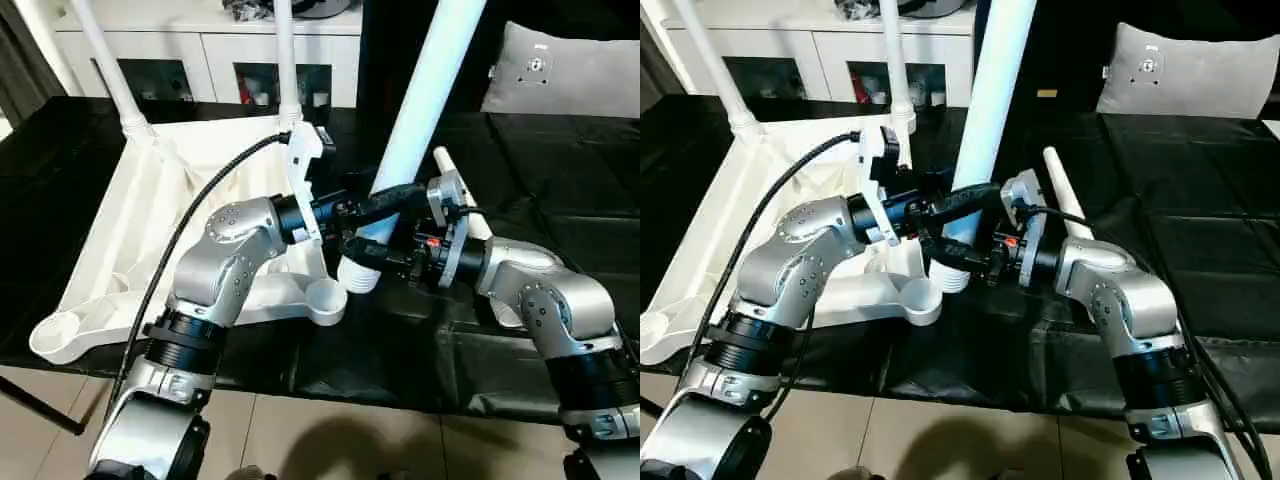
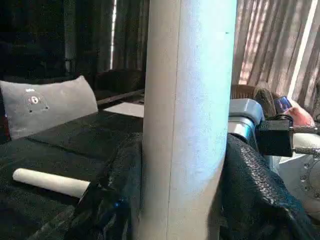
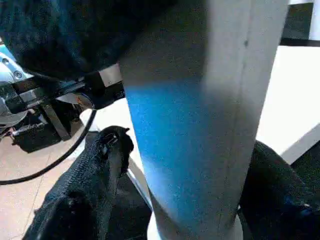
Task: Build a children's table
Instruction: Pick table leg
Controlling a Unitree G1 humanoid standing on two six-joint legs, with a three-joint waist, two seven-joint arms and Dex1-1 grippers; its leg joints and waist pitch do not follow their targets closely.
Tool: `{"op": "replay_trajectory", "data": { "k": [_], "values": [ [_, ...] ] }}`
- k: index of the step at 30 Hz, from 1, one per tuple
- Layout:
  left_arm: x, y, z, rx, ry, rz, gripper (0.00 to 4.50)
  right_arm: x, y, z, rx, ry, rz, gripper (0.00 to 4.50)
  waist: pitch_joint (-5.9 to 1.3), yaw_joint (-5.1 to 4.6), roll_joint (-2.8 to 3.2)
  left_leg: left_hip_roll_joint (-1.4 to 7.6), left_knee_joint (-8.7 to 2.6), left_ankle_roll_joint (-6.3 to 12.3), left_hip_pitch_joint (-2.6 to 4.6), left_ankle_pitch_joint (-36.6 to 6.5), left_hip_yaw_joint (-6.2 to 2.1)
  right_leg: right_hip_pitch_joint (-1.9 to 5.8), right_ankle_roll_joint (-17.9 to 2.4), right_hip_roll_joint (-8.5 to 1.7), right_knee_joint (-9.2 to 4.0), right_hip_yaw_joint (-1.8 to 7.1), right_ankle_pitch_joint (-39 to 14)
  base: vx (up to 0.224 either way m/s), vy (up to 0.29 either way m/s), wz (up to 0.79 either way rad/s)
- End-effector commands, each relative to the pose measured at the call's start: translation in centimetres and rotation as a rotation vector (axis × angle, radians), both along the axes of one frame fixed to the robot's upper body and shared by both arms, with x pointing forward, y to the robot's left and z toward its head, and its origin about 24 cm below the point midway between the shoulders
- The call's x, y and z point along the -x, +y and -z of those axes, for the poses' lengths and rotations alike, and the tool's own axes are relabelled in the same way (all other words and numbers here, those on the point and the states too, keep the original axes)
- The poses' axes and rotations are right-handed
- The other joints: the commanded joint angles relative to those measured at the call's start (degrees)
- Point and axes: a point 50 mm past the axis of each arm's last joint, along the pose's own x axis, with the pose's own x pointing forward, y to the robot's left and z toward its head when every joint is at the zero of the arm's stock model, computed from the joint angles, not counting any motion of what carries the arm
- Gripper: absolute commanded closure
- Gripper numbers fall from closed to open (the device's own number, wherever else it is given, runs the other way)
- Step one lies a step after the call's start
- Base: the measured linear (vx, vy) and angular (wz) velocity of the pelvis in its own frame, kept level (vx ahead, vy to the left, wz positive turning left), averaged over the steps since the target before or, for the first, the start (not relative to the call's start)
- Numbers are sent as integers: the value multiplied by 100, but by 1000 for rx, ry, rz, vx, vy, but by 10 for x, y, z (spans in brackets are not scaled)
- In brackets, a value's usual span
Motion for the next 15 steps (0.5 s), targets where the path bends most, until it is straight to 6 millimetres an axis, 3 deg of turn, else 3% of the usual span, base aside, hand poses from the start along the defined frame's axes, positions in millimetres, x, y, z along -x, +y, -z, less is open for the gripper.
{"op": "replay_trajectory", "data": {
  "k": [1, 5, 8, 15],
  "values": [
    [-1, 1, -6, 3, -34, -10, 265, 2, -1, -3, -16, -11, -12, 144, -448, 23, -132, 83, -373, 378, 22, -423, 67, 399, -1258, -234, -365, 148, -998, 0, 0, 0],
    [-1, -1, -7, 3, -35, -4, 265, 0, 0, 2, 9, 4, 8, 156, -447, 26, -150, 76, -368, 394, 22, -411, 76, 400, -1269, -234, -365, 147, -1004, 0, 0, 0],
    [-1, -1, -7, 5, -35, -3, 265, -2, 0, 2, 10, 6, 18, 195, -446, 21, -150, 78, -368, 403, 17, -405, 74, 401, -1271, -235, -366, 149, -994, 0, 0, 0],
    [-1, -2, -5, 2, -23, 1, 265, -6, 1, 6, 0, 26, 87, 244, -450, 12, -94, 76, -374, 339, 24, -470, 66, 397, -1255, -230, -371, 144, -1013, 0, 0, 0]
  ]
}}
